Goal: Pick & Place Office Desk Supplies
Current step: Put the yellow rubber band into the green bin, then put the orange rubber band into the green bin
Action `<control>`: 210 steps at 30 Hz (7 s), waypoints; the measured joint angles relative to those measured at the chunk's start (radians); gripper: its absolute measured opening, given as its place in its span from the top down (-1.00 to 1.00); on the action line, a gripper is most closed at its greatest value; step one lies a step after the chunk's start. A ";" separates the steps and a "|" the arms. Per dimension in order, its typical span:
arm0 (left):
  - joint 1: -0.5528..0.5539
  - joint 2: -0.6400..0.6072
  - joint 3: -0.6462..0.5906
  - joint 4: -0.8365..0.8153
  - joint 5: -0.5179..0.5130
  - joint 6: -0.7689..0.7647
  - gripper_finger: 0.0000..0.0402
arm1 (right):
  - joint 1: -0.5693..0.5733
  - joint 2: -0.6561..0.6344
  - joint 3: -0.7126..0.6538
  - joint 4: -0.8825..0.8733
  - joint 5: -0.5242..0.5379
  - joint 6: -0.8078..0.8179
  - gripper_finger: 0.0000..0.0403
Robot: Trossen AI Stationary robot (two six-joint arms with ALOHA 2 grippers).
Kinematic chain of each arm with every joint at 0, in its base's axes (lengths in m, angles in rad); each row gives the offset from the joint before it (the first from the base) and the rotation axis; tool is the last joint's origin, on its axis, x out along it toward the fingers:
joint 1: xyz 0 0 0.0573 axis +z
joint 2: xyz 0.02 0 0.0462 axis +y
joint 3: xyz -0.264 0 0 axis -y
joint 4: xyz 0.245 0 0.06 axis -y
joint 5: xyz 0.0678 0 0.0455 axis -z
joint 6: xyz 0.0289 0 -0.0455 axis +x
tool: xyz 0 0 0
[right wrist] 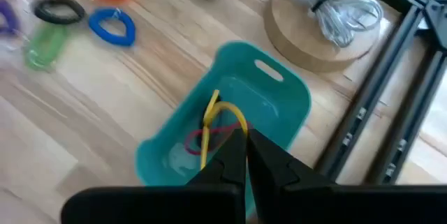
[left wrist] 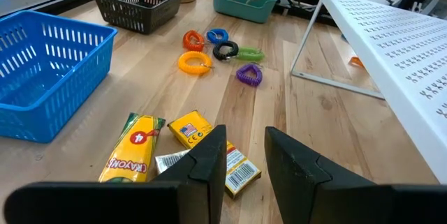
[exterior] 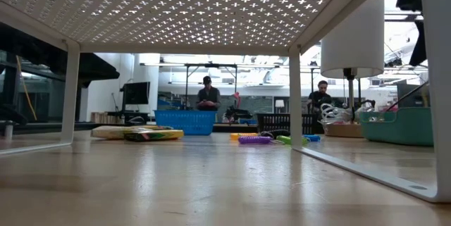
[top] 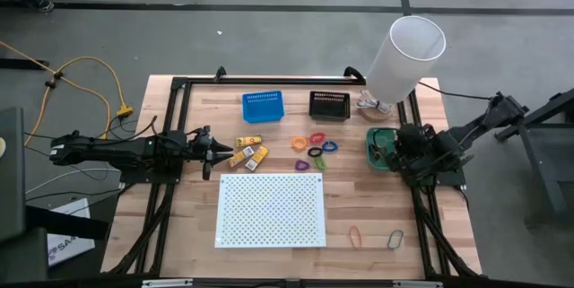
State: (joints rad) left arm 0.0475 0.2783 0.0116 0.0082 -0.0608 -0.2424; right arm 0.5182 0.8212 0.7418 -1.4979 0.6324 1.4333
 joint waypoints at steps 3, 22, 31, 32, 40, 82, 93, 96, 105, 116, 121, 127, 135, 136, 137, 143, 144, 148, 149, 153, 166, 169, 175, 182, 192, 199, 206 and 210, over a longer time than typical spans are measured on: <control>0.000 0.000 0.000 0.000 0.000 0.000 0.53 | 0.000 0.045 -0.003 0.031 0.001 -0.020 0.99; 0.000 0.000 0.000 0.000 0.000 0.000 0.53 | -0.004 0.230 -0.005 0.127 -0.076 0.108 0.99; 0.000 0.000 0.000 0.000 0.000 0.000 0.53 | -0.010 0.355 -0.005 0.134 -0.115 0.185 0.99; 0.000 0.000 0.000 0.000 0.000 0.000 0.53 | -0.017 0.367 -0.005 0.137 -0.117 0.186 0.99; 0.000 0.000 0.000 0.000 0.000 0.000 0.53 | -0.083 0.422 -0.005 0.157 -0.116 0.157 0.99; 0.000 0.000 0.000 0.000 0.000 0.000 0.53 | -0.138 0.423 -0.005 0.265 -0.081 0.029 0.55; 0.000 0.000 0.000 0.000 0.000 0.000 0.53 | -0.138 0.423 -0.005 0.551 -0.104 -0.353 0.55; 0.000 0.000 0.000 0.000 0.000 0.000 0.53 | -0.138 0.423 -0.005 0.633 -0.168 -0.497 0.55; 0.000 0.000 0.000 0.000 0.000 0.000 0.53 | -0.090 0.423 -0.005 0.824 -0.383 -0.706 0.55; 0.000 0.000 0.000 0.000 0.000 0.000 0.53 | 0.046 0.504 -0.005 0.858 -0.399 -0.783 0.55; 0.000 0.000 0.000 0.000 0.000 0.000 0.53 | 0.123 0.578 -0.005 0.944 -0.401 -0.785 0.55; 0.000 0.000 0.000 0.000 0.000 0.000 0.53 | 0.200 0.655 -0.004 1.127 -0.401 -0.871 0.55; 0.000 0.000 0.000 0.000 0.000 0.000 0.53 | 0.256 0.677 -0.004 1.146 -0.396 -0.889 0.55; 0.000 0.000 0.000 0.000 0.000 0.000 0.53 | 0.261 0.677 -0.004 1.146 -0.395 -0.889 0.55; 0.000 0.000 0.000 0.000 0.000 0.000 0.53 | 0.265 0.677 -0.004 1.147 -0.394 -0.889 0.55; 0.000 0.000 0.000 0.000 0.000 0.000 0.53 | 0.281 0.677 -0.004 1.158 -0.370 -0.884 0.55; 0.000 0.000 0.000 0.000 0.000 0.000 0.53 | 0.281 0.679 -0.004 1.164 -0.369 -0.884 0.55; 0.000 0.000 0.000 0.000 0.000 0.000 0.53 | 0.281 0.712 -0.004 1.196 -0.370 -0.888 0.55; 0.000 0.000 0.000 0.000 0.000 0.000 0.53 | 0.281 0.724 -0.004 1.202 -0.373 -0.888 0.55; 0.000 0.000 0.000 0.000 0.000 0.000 0.53 | 0.281 0.753 -0.004 1.220 -0.383 -0.888 0.55; 0.000 0.000 0.000 0.000 0.000 0.000 0.53 | 0.294 0.811 -0.004 1.250 -0.404 -0.875 0.55; 0.000 0.000 0.000 0.000 0.000 0.000 0.53 | 0.294 0.812 -0.004 1.249 -0.404 -0.859 0.55; 0.000 0.000 0.000 0.000 0.000 0.000 0.53 | 0.294 0.812 -0.004 1.244 -0.400 -0.855 0.55; 0.000 0.000 0.000 0.000 0.000 0.000 0.53 | 0.294 0.813 -0.004 1.242 -0.396 -0.854 0.63; 0.000 0.000 0.000 0.000 0.000 0.000 0.53 | 0.294 0.813 -0.004 1.241 -0.389 -0.855 0.97; 0.000 0.000 0.000 0.000 0.000 0.000 0.53 | 0.294 0.813 -0.004 1.241 -0.381 -0.854 0.99; 0.000 0.000 0.000 0.000 0.000 0.000 0.53 | 0.294 0.813 -0.004 1.245 -0.368 -0.852 0.99; 0.000 0.000 0.000 0.000 0.000 0.000 0.53 | 0.309 0.797 -0.006 1.243 -0.286 -0.850 0.99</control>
State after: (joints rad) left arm 0.0479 0.2783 0.0116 0.0082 -0.0608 -0.2424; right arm 0.8268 1.6183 0.7361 -0.2552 0.3462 0.5830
